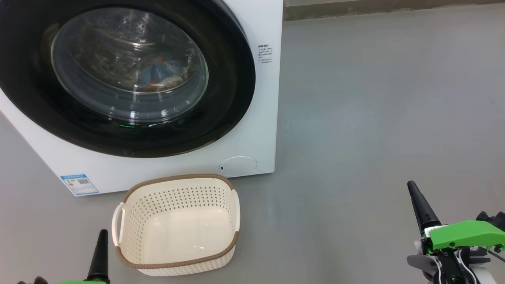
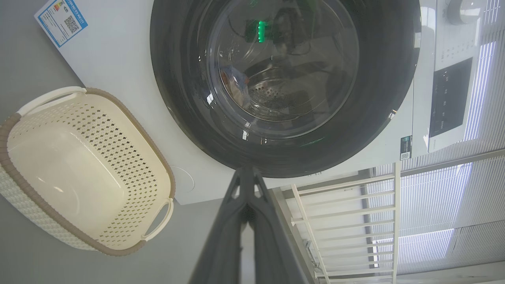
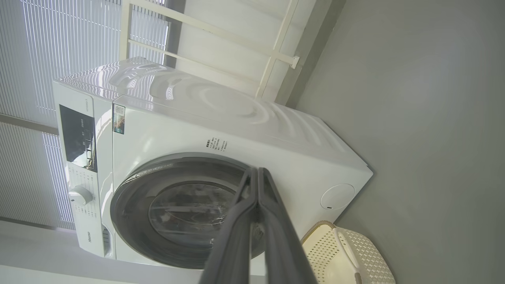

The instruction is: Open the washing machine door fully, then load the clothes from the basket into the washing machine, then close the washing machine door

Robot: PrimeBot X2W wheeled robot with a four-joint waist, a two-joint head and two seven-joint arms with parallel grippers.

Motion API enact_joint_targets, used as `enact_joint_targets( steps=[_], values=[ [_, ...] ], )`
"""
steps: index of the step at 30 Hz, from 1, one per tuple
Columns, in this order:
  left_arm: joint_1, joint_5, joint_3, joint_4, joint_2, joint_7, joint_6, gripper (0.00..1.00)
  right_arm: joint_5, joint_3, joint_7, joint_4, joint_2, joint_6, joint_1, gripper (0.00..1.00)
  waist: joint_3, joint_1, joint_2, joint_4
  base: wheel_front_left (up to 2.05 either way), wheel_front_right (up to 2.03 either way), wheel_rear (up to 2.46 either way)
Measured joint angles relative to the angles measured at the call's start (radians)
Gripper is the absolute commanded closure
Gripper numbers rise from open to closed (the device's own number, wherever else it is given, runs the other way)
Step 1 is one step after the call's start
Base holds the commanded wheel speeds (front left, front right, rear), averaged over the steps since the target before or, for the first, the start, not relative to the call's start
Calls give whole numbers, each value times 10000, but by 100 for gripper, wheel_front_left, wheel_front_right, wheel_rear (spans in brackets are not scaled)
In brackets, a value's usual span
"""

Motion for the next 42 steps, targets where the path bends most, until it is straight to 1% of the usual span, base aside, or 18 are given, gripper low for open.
enact_joint_targets(
  steps=[29,31,42],
  values=[
    [-162,-2485,184,-102,-159,832,0,100,2117,-1045,832,-167,416,-15,161,100,-2,0,0,256,0,0,0],
    [-204,-2562,196,-107,-167,832,0,100,2353,-1097,849,-173,445,-15,162,100,-3,0,0,263,0,0,0],
    [-211,-2589,198,-111,-184,832,0,100,2362,-1156,851,-173,468,-15,164,100,-3,0,0,263,0,0,0]
  ],
)
